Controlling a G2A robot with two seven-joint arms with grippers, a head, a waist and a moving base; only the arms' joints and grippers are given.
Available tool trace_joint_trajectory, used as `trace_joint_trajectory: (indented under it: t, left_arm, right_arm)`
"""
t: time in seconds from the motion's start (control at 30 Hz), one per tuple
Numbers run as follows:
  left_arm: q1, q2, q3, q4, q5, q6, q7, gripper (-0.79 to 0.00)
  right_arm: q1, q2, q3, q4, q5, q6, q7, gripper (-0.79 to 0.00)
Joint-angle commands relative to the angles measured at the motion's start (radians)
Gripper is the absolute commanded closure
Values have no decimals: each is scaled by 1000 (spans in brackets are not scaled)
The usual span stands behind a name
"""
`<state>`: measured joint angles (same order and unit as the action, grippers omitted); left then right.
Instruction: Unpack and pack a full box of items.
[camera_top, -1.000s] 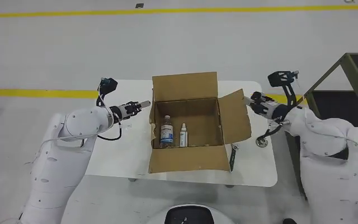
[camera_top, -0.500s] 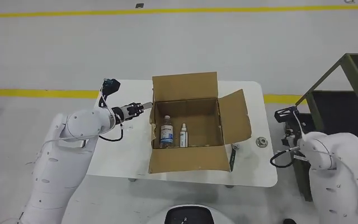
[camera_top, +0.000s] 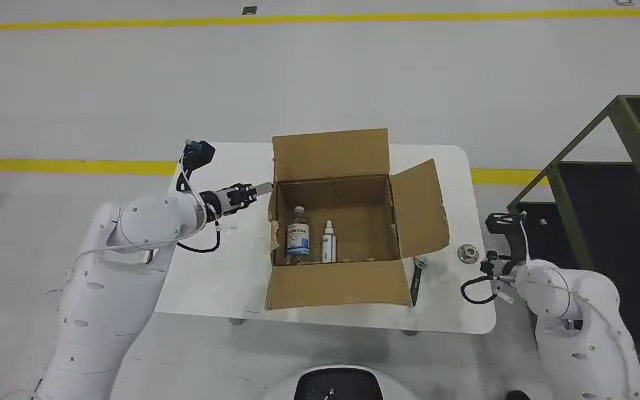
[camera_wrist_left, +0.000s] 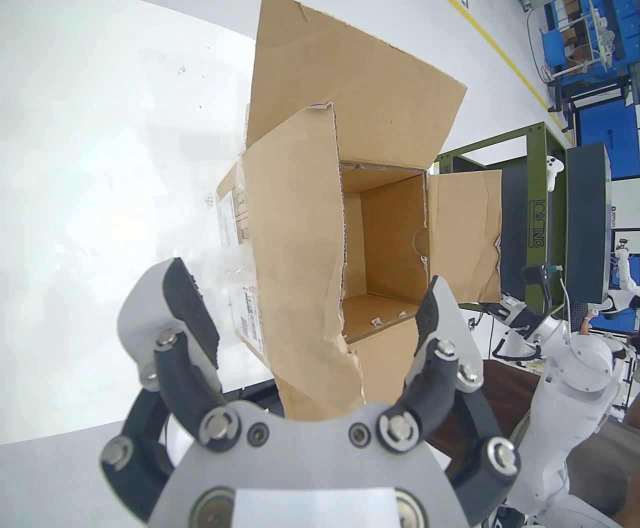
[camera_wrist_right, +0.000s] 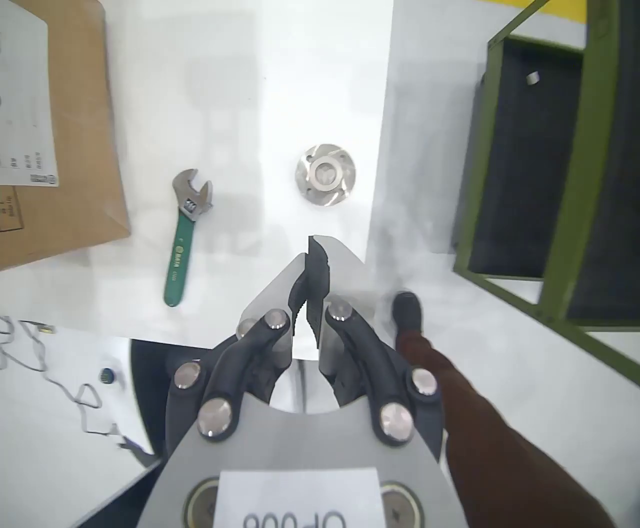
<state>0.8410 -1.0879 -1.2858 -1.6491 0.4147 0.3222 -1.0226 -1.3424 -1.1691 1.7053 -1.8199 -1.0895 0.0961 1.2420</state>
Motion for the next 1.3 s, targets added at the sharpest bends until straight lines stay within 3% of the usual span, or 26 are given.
trace_joint_trajectory:
  t: [0.0,0.13,0.23,0.27,0.3,0.33,0.37,0.5,0.53,0.7,0.8,0.9,0.93,0.97,1.03,1.27]
  left_arm:
    - [0,0,0,0,0,0,0,-785]
    - [0,0,0,0,0,0,0,-785]
    - [0,0,0,0,0,0,0,-785]
    - [0,0,0,0,0,0,0,-785]
    - [0,0,0,0,0,0,0,-785]
    - [0,0,0,0,0,0,0,-785]
    - [0,0,0,0,0,0,0,-785]
    - [0,0,0,0,0,0,0,-785]
    - [0,0,0,0,0,0,0,-785]
    - [0,0,0,0,0,0,0,-785]
    - [0,0,0,0,0,0,0,-785]
    - [0,0,0,0,0,0,0,-785]
    - [0,0,0,0,0,0,0,-785]
    - [0,0,0,0,0,0,0,-785]
    - [0,0,0,0,0,0,0,-785]
    - [0,0,0,0,0,0,0,-785]
  right_arm:
    - [-7,-6,-8,6,72,56,-19,0]
    - [13,-15,-80,44,81,149,-17,0]
    - [70,-15,-164,72,-62,181,-4,-37]
    - [91,-18,-193,84,-67,199,8,-123]
    - [111,-22,-216,99,-67,212,15,-332]
    - [137,-26,-246,122,-80,228,14,-471]
    - [154,-28,-267,138,-96,235,12,-369]
    - [209,-37,-316,192,-97,251,19,-434]
    - [220,-38,-330,207,-109,251,18,-409]
    - [266,-50,-381,297,-95,262,7,-453]
    - [281,-57,-408,336,-83,269,-2,-391]
    - [287,-64,-434,353,-77,272,-6,-397]
    - [287,-65,-440,352,-74,273,-3,-440]
    - [286,-66,-443,349,-78,274,1,-582]
    - [282,-65,-445,333,-94,272,21,-785]
    - [272,-60,-437,305,-117,258,48,-785]
